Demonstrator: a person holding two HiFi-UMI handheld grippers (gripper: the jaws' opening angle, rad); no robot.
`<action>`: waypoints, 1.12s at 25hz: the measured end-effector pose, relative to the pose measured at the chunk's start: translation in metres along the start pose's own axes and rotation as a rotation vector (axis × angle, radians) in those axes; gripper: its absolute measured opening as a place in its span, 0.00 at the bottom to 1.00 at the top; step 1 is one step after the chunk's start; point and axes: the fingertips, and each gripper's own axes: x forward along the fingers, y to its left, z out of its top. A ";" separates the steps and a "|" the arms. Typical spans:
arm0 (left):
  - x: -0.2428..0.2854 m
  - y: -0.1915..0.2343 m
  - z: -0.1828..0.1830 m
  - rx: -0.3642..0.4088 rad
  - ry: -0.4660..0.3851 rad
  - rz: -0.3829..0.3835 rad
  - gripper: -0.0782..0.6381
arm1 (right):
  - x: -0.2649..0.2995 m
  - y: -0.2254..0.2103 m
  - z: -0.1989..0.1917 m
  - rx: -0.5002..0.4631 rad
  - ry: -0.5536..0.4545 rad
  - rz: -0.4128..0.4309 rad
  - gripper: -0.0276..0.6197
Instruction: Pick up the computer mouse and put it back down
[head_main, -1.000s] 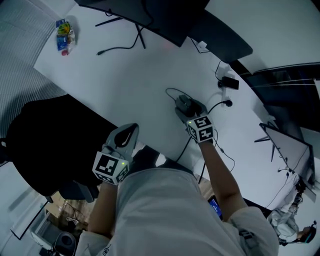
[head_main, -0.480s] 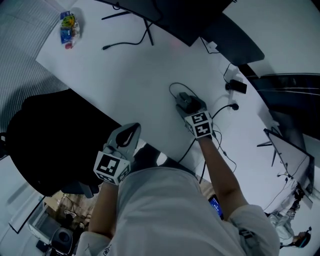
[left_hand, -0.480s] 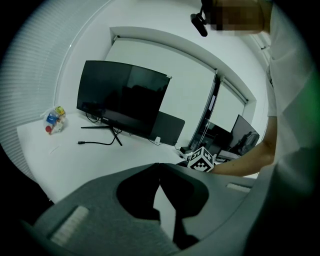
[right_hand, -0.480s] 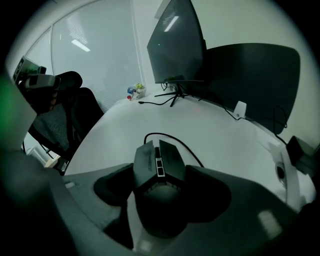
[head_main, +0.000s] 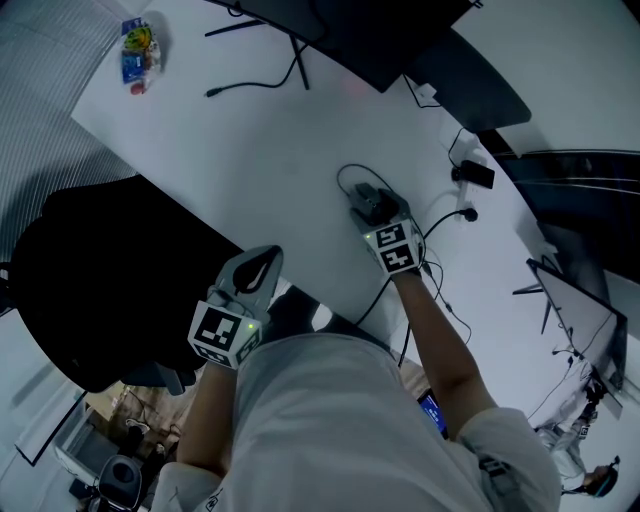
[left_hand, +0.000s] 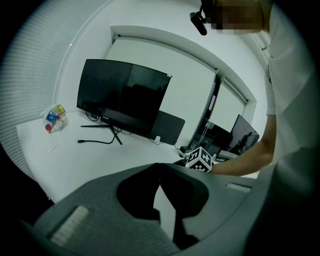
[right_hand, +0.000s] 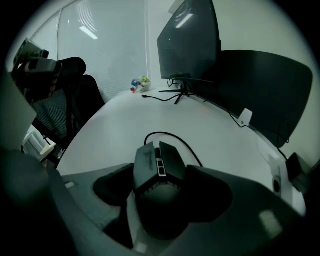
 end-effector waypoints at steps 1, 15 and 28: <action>-0.001 0.001 0.000 0.001 0.000 0.001 0.12 | 0.000 0.000 0.000 -0.001 0.000 0.000 0.54; -0.004 -0.001 0.001 0.010 -0.005 -0.007 0.12 | -0.008 -0.002 0.007 0.009 -0.021 -0.006 0.58; 0.010 -0.037 0.014 0.069 -0.013 -0.091 0.12 | -0.086 -0.009 0.027 0.090 -0.165 -0.047 0.44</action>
